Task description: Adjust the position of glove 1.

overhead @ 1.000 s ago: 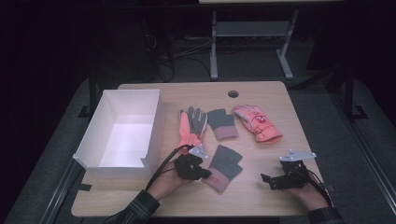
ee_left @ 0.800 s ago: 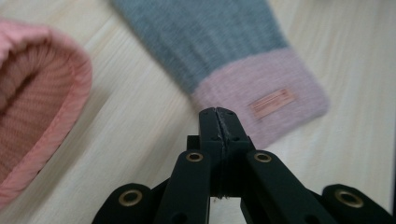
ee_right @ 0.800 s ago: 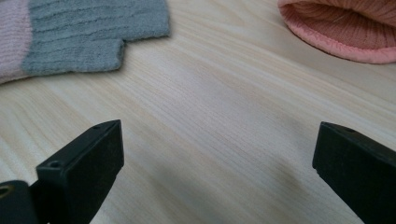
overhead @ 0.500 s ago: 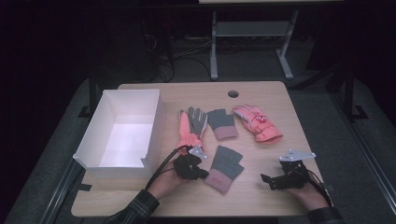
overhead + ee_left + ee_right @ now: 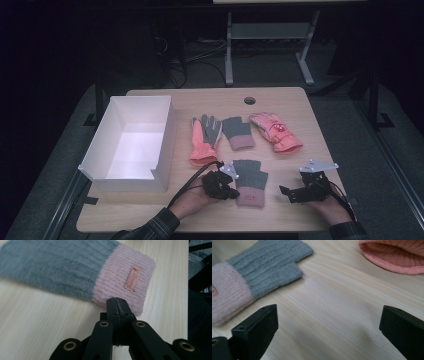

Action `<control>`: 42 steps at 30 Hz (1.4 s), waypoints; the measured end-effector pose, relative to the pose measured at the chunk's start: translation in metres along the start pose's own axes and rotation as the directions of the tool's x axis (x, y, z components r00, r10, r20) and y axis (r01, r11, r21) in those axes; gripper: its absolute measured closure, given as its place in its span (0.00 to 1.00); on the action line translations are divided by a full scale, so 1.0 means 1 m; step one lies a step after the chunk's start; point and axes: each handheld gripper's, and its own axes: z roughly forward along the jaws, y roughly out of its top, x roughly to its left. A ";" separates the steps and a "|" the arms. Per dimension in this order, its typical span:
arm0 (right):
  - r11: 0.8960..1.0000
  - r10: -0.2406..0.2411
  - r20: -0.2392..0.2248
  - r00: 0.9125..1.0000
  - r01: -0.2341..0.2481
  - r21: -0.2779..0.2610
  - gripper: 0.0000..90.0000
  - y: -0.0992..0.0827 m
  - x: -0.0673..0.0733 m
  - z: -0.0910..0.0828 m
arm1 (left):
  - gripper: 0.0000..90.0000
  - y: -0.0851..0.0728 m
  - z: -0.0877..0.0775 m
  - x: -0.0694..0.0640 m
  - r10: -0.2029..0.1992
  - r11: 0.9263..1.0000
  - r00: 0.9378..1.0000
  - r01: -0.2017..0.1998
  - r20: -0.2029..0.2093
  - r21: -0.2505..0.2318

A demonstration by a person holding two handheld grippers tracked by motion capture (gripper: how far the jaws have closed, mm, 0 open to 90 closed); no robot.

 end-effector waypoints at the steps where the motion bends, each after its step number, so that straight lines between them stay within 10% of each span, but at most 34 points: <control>1: 1.000 0.000 0.000 1.000 0.000 0.000 0.02 0.000 0.000 0.000 | 1.00 0.000 0.000 0.000 0.000 1.000 1.000 0.000 0.000 0.000; 15: 1.000 0.002 0.004 1.000 -0.002 0.001 0.02 0.000 -0.001 0.000 | 1.00 0.027 0.028 -0.009 0.049 0.999 0.998 -0.048 0.049 -0.012; 28: 1.000 0.012 0.004 1.000 -0.012 0.003 0.02 0.000 -0.001 0.000 | 1.00 0.057 0.021 0.035 0.026 0.997 0.996 -0.032 -0.087 -0.072; 42: 1.000 0.009 0.008 1.000 -0.009 0.003 0.02 -0.001 -0.002 0.000 | 1.00 0.030 0.015 0.037 0.005 1.000 0.998 -0.006 -0.062 -0.016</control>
